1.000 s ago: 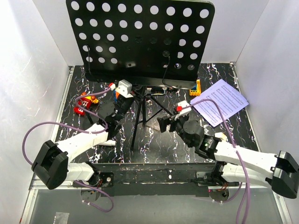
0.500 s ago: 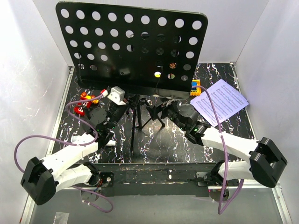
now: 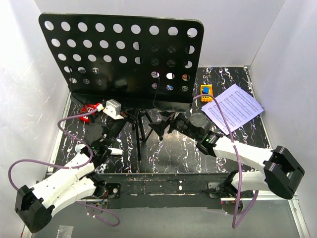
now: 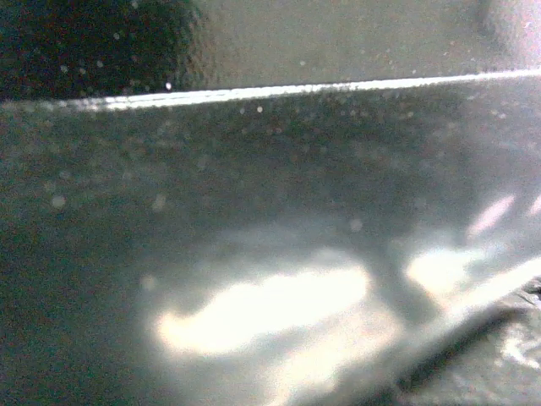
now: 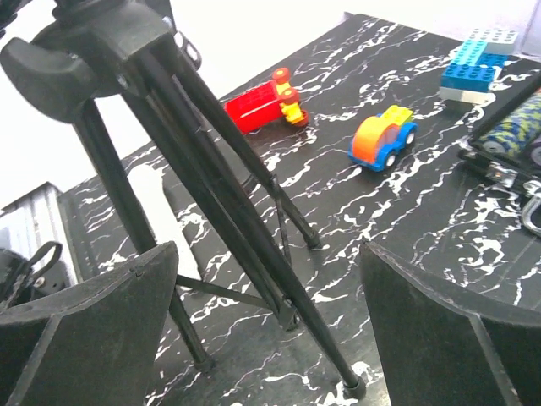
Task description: Pack up the instrument practice props
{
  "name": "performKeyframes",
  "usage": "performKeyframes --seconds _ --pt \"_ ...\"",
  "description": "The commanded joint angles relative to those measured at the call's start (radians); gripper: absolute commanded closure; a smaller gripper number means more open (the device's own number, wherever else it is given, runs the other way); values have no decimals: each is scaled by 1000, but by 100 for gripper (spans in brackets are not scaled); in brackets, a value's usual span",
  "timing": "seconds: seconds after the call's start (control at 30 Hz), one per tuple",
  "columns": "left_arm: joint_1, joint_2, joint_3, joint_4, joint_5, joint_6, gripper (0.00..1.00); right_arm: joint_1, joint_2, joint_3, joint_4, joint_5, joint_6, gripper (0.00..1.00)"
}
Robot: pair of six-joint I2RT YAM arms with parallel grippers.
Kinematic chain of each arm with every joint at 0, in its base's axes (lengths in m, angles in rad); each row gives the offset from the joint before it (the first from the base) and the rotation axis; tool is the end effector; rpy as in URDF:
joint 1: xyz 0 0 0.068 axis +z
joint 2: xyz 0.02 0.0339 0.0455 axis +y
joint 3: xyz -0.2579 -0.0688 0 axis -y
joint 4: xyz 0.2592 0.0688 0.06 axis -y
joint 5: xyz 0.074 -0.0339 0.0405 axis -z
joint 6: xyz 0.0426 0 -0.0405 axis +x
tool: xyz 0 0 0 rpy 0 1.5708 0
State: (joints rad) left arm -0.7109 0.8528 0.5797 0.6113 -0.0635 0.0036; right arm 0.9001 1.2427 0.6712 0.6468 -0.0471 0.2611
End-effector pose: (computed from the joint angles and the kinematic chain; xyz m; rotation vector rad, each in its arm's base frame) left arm 0.1730 -0.1454 0.3343 0.3853 1.1930 -0.5750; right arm 0.1871 0.2391 0.2767 -0.5321 1.4811 0.9615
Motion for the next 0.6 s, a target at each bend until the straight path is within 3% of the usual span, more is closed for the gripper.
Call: performKeyframes --seconds 0.0,0.33,0.57 --pt "-7 -29 -61 -312 -19 -24 100 46 -17 27 38 -45 7 5" --pt "-7 -126 -60 -418 -22 -20 100 246 47 56 146 139 -172 4" --pt "-9 -123 -44 -449 -2 -42 100 356 142 117 234 461 -302 4"
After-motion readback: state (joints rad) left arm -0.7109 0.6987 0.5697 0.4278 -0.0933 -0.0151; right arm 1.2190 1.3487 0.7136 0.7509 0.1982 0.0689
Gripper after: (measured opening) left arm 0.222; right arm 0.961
